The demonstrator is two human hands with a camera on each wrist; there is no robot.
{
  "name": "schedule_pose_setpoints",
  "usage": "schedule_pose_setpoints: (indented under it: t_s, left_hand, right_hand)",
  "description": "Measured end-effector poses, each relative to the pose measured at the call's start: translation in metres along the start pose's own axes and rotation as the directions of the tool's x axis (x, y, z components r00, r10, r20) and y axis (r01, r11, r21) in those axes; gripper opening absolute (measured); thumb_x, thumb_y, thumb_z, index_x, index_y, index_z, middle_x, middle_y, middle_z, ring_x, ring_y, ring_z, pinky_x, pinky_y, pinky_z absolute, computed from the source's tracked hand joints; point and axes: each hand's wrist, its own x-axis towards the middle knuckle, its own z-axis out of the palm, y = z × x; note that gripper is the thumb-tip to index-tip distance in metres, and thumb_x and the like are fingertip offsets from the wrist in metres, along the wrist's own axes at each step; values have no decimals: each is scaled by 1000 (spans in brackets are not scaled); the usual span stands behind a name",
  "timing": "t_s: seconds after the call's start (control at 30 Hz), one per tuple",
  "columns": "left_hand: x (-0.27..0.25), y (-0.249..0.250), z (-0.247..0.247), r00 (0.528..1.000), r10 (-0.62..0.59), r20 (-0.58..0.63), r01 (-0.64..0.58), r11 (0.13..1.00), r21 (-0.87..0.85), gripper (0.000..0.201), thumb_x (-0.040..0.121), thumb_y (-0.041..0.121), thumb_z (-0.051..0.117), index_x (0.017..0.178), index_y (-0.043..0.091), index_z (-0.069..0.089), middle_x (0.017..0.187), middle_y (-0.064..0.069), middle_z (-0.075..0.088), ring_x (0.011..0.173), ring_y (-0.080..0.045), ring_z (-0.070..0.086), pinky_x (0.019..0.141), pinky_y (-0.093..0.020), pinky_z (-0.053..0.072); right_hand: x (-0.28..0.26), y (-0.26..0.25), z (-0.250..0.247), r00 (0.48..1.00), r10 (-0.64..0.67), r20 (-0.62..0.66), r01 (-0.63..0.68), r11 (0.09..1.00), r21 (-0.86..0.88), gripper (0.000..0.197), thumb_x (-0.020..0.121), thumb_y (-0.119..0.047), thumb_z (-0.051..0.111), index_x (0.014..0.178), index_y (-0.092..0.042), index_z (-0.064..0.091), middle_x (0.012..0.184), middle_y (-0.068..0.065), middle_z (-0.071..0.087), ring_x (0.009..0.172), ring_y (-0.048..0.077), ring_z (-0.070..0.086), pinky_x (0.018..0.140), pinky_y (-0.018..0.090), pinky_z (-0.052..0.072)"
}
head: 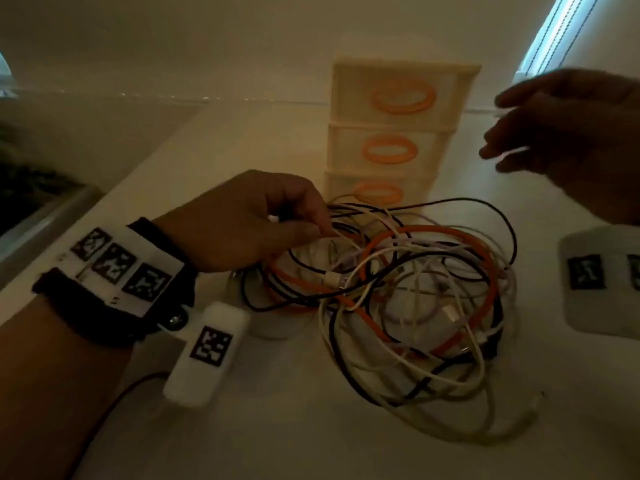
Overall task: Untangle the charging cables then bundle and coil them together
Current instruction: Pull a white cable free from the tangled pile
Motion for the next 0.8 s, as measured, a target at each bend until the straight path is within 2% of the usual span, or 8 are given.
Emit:
schedule_pose_setpoints:
  t_s: [0.13, 0.23, 0.3, 0.4, 0.53, 0.63, 0.7, 0.8]
  left_hand:
    - [1, -2, 5, 974, -109, 199, 58, 968, 246, 14, 93, 19, 67, 93, 32, 69, 84, 16, 67, 72, -3, 61, 60, -16, 47]
    - [0, -3, 6, 954, -189, 230, 122, 953, 278, 9, 90, 28, 72, 94, 34, 69, 84, 28, 63, 74, 7, 59, 59, -11, 44]
    - [2, -2, 7, 951, -180, 251, 89, 938, 335, 8, 88, 34, 73, 95, 37, 70, 90, 28, 61, 80, 8, 58, 64, -11, 44]
    - [6, -4, 9, 956, -154, 250, 41, 912, 407, 6, 88, 32, 73, 93, 33, 71, 94, 19, 61, 84, 3, 57, 71, -17, 45]
    - [5, -4, -2, 984, -107, 142, 57, 946, 320, 6, 94, 24, 66, 90, 28, 67, 83, 14, 64, 74, 1, 58, 65, -14, 43]
    - [7, 2, -16, 996, -56, -71, 60, 997, 49, 8, 98, 13, 58, 91, 15, 62, 83, 4, 70, 64, -9, 57, 63, -23, 46]
    - [14, 12, -21, 963, -27, -267, -14, 988, -151, 9, 100, 7, 52, 92, 5, 56, 81, -3, 71, 59, -15, 55, 56, -22, 46]
    - [29, 35, -30, 866, 6, -500, -233, 890, -393, 16, 103, 7, 45, 89, 10, 52, 77, -3, 68, 60, -17, 54, 55, -25, 47]
  right_hand:
    - [-11, -39, 38, 955, -93, 283, 103, 995, -18, 25, 93, -24, 50, 107, -20, 69, 97, 10, 74, 100, 33, 70, 79, 37, 60]
    - [-23, -37, 76, 847, 37, 530, 162, 932, -324, 26, 88, -35, 57, 107, -27, 72, 98, -4, 76, 95, 12, 72, 81, 30, 58]
    - [-26, -28, 92, 825, 139, 548, 177, 857, -483, 20, 89, -38, 61, 106, -36, 73, 97, -18, 74, 93, 0, 69, 85, 29, 56]
    - [-28, -14, 96, 828, 195, 526, 151, 826, -543, 17, 95, -29, 61, 104, -32, 75, 96, -15, 75, 91, 1, 69, 87, 35, 57]
    - [-25, -6, 80, 841, 224, 493, 90, 840, -535, 18, 97, -27, 60, 96, -26, 78, 90, -11, 76, 87, 2, 71, 84, 27, 55]
    - [-24, -8, 71, 842, 242, 482, 47, 857, -512, 21, 97, -29, 58, 92, -23, 78, 85, -9, 77, 84, 3, 72, 84, 22, 54]
    - [-21, -8, 69, 840, 257, 478, 46, 844, -535, 23, 97, -32, 58, 91, -23, 78, 85, -9, 77, 84, 3, 72, 85, 23, 53]
    - [-11, -10, 67, 883, 244, 402, 68, 779, -623, 23, 96, -35, 59, 87, -23, 77, 81, -10, 76, 79, 5, 71, 81, 25, 54]
